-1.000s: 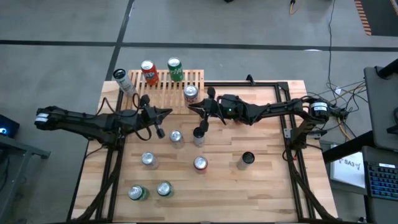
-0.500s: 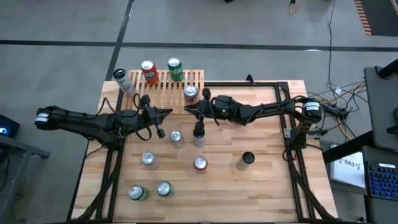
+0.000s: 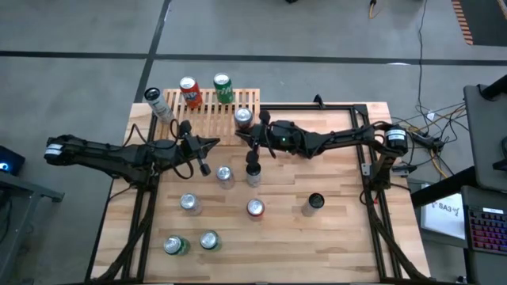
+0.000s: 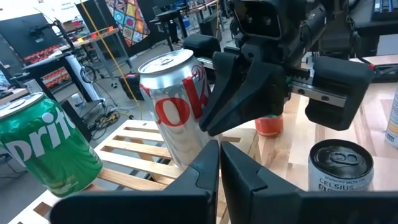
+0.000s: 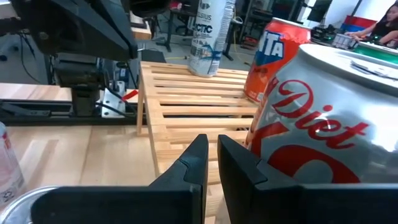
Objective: Place canned beverage on shelf
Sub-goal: Put the bottom red/silver soda can on the shelf
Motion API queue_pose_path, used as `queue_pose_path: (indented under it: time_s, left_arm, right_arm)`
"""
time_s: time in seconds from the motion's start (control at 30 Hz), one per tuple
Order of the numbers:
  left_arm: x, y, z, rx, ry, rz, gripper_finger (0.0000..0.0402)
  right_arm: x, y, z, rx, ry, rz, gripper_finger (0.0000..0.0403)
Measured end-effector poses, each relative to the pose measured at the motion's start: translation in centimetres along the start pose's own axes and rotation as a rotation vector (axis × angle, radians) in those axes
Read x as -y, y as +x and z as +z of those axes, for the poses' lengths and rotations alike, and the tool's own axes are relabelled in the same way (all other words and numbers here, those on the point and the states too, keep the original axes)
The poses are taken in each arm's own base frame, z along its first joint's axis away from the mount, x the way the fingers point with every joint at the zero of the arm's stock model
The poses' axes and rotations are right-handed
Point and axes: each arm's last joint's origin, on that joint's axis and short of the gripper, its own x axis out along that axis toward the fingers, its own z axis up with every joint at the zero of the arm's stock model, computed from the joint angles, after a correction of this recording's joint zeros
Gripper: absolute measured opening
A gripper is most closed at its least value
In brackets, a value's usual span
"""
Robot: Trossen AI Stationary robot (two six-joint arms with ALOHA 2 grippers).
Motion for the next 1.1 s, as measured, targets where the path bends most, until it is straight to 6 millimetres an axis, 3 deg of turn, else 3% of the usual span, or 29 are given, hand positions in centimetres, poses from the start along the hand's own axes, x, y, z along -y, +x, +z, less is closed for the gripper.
queue_pose_path:
  time_s: [0.63, 0.87, 1.1]
  left_arm:
    - [0.0, 0.0, 0.0, 0.001, -0.001, 0.001, 0.0000]
    - [0.1, 0.3, 0.4, 0.043, -0.022, 0.009, 0.0000]
    - [1.4, 2.4, 0.3, 0.075, 0.020, 0.023, 0.0000]
  right_arm:
    - [1.9, 0.1, -0.2, -0.009, -0.012, -0.047, 0.0027]
    - [1.6, -1.9, 1.5, -0.084, -0.024, -0.012, 0.0027]
    - [2.1, -4.6, 2.9, -0.200, -0.015, 0.012, 0.0027]
